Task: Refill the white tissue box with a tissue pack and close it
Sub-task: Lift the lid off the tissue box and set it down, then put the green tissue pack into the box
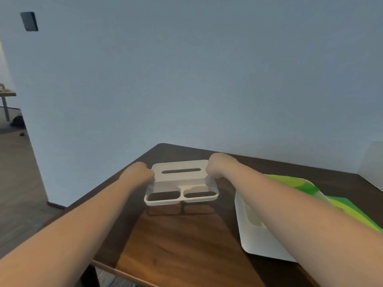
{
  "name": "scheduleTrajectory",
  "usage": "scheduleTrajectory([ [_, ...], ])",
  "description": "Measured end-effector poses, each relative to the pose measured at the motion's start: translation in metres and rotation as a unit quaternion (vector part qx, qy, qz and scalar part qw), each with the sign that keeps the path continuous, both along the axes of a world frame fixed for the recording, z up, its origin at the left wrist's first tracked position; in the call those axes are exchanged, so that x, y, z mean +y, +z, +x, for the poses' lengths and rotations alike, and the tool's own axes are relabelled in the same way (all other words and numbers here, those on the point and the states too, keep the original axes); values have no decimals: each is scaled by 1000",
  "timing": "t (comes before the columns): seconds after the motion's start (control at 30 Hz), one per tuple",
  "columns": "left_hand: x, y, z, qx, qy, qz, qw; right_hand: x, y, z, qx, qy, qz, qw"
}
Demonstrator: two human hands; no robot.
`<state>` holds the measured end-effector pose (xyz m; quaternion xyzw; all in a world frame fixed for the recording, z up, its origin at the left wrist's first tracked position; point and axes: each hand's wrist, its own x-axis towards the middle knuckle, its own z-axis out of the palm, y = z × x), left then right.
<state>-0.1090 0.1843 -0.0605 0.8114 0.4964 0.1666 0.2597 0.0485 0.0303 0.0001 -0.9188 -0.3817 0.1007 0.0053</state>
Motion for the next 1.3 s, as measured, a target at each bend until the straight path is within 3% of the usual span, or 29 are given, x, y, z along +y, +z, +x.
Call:
scheduleTrajectory([
  [0.13,10,-17,5,10,21,12,1000,15,-16,2,4,12,-89,996],
  [0.53,13,-32,15,43,9,21,999,28,-42,13,22,1,-99,995],
  [0.83,-12,0,28,27,-24,70,997,5,-6,1,31,12,-38,999],
  [0.97,-38,18,39,-16,-82,78,993,-23,15,4,42,-8,61,997],
  [1.13,-93,41,58,-94,-171,68,978,-76,39,35,-6,-59,188,980],
  [1.3,-152,54,81,-120,-281,46,951,-149,41,72,-53,-136,241,960],
])
